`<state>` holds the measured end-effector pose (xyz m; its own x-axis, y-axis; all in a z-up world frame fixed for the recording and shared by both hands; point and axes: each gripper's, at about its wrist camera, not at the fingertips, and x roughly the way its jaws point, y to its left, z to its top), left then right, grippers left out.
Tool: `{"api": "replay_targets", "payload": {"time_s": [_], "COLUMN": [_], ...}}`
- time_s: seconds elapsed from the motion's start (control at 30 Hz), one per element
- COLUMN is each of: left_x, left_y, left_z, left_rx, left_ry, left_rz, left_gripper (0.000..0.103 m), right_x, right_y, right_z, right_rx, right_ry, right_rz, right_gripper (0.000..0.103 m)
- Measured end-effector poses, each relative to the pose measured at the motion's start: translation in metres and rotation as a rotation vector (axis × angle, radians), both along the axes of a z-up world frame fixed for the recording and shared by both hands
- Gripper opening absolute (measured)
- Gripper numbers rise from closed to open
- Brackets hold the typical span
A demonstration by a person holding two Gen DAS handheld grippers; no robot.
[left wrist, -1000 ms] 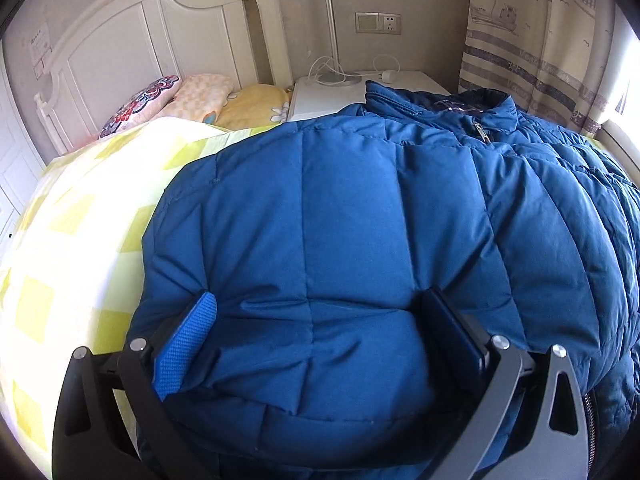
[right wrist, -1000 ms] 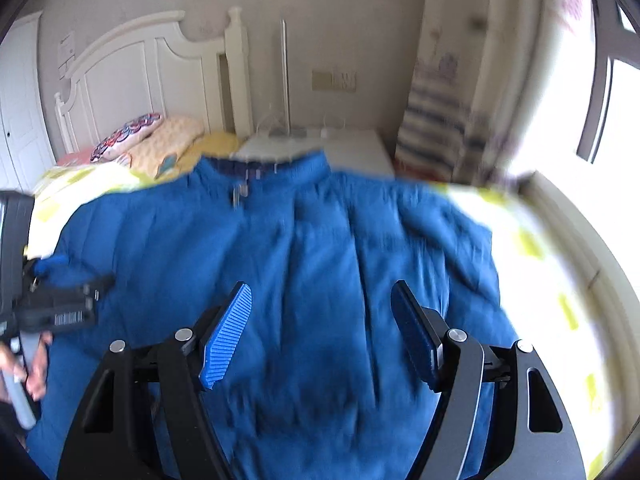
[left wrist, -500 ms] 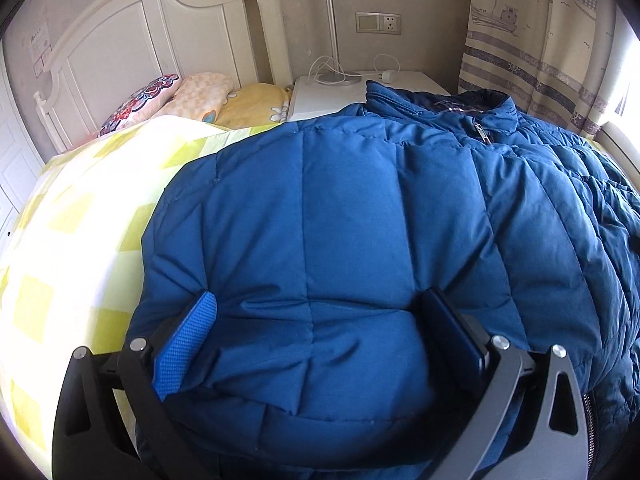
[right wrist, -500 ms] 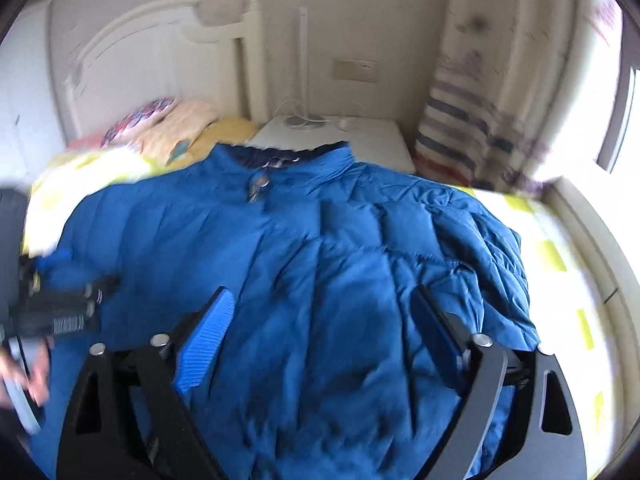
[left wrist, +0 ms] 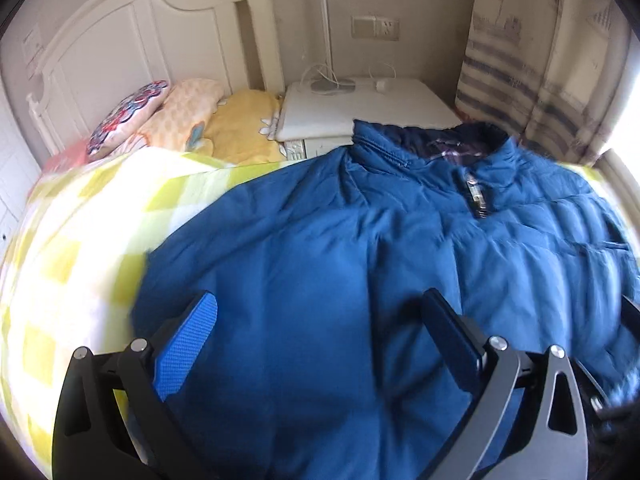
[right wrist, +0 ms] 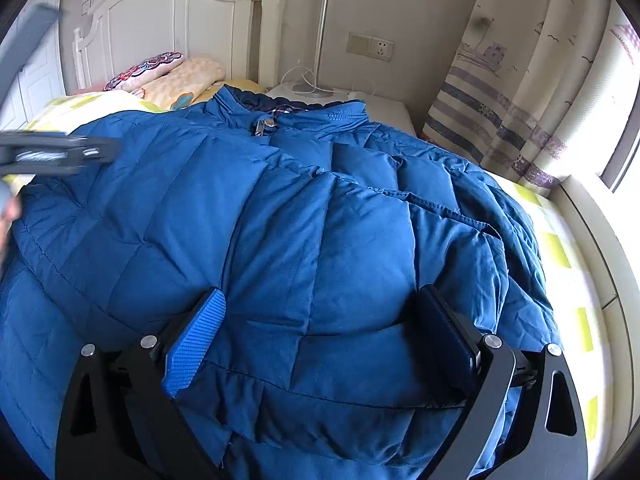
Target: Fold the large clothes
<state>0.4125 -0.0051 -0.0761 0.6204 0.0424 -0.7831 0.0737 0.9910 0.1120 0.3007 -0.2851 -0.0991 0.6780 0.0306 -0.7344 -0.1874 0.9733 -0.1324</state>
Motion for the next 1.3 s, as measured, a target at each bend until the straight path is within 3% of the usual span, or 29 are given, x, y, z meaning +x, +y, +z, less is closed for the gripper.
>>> {"api": "replay_targets", "payload": {"time_s": [0.2, 0.33, 0.53, 0.63, 0.7, 0.77, 0.83, 0.9, 1.0, 1.1, 1.17, 1.23, 1.3], "left_x": [0.003, -0.005, -0.072, -0.108, -0.125, -0.129, -0.125, -0.125, -0.133, -0.162, -0.167, -0.167, -0.166], "left_y": [-0.007, 0.001, 0.000, -0.005, -0.006, -0.003, 0.000, 0.001, 0.002, 0.014, 0.030, 0.050, 0.062], "left_z": [-0.016, -0.013, 0.006, 0.005, -0.001, -0.015, -0.031, -0.031, -0.025, -0.014, -0.029, -0.030, -0.031], "left_rx": [0.033, 0.003, -0.058, -0.031, -0.021, -0.022, -0.024, -0.031, 0.007, -0.042, 0.025, -0.106, -0.112], "left_ry": [-0.074, -0.066, -0.058, -0.070, -0.063, -0.019, 0.024, 0.033, 0.043, -0.014, 0.008, 0.045, 0.042], "left_rz": [-0.005, -0.007, 0.000, -0.013, -0.019, -0.010, -0.002, -0.006, 0.016, 0.009, 0.058, 0.079, 0.122], "left_gripper": [0.101, 0.101, 0.101, 0.101, 0.101, 0.101, 0.101, 0.101, 0.101, 0.101, 0.101, 0.101, 0.101], "right_x": [0.001, 0.002, 0.000, -0.017, -0.042, -0.061, -0.067, -0.067, -0.064, -0.087, -0.093, -0.088, -0.090], "right_y": [-0.002, -0.002, -0.005, 0.001, 0.015, 0.032, 0.047, 0.040, 0.027, 0.013, -0.008, -0.044, -0.073], "right_z": [0.000, 0.001, 0.003, 0.014, 0.025, 0.021, -0.002, -0.005, 0.000, 0.018, 0.017, -0.005, -0.012], "right_rx": [0.016, 0.020, 0.042, 0.024, 0.025, -0.045, -0.144, -0.099, -0.042, -0.046, -0.034, -0.007, 0.152], "right_ry": [0.005, 0.010, 0.008, 0.008, -0.013, -0.007, 0.060, 0.048, 0.121, 0.060, 0.065, 0.144, 0.149], "right_rz": [0.004, 0.004, 0.007, -0.043, 0.013, 0.063, 0.096, 0.081, 0.039, 0.017, -0.032, -0.126, -0.103], "right_gripper": [0.094, 0.094, 0.096, 0.095, 0.095, 0.095, 0.096, 0.098, 0.097, 0.097, 0.098, 0.099, 0.098]}}
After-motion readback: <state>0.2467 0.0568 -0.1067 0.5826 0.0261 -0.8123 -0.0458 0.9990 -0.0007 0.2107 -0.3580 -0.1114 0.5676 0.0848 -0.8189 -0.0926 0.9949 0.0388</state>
